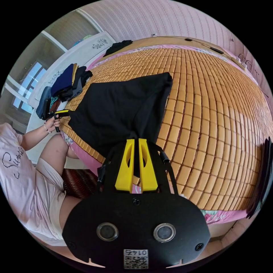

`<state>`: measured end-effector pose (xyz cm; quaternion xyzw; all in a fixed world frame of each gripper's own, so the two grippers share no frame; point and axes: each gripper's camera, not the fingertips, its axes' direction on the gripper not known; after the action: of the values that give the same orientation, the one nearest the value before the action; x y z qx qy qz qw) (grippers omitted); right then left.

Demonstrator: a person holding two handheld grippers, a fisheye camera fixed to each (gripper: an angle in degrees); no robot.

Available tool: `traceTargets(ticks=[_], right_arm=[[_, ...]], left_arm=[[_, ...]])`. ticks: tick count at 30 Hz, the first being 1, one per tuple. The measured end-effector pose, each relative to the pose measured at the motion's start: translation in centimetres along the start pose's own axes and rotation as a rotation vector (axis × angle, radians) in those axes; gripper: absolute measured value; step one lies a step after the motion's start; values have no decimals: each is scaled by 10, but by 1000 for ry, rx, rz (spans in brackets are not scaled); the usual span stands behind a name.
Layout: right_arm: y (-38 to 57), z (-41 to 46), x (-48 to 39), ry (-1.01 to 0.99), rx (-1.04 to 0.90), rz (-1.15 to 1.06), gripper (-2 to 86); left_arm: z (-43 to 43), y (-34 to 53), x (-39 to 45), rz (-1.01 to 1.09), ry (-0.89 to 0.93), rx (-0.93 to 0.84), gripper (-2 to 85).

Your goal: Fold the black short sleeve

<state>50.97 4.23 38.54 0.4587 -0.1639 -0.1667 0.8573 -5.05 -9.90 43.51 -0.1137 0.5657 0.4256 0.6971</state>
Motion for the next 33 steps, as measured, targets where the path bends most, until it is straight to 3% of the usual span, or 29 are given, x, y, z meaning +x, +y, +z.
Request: traceTargets(ticks=[12,17,23,29,33], right_arm=[[3,-17,-59,145,87,-73,-4],[5,19,-67,258,-147,-10,-3],[-31,11,-90,358,-25,17,-2],[-113,78,-140,352,-45,-124,-3],[-146,121,-146,409,-143,-103,-4]], left_arm=[[-25,29,24,52,202,54,-8],[3,54,35,82,68,-141,10],[-14,67,73,180,-170,-68,9],[39,54,166,338,-5,-40,39],[85,48,188,324,-26,-81,44]])
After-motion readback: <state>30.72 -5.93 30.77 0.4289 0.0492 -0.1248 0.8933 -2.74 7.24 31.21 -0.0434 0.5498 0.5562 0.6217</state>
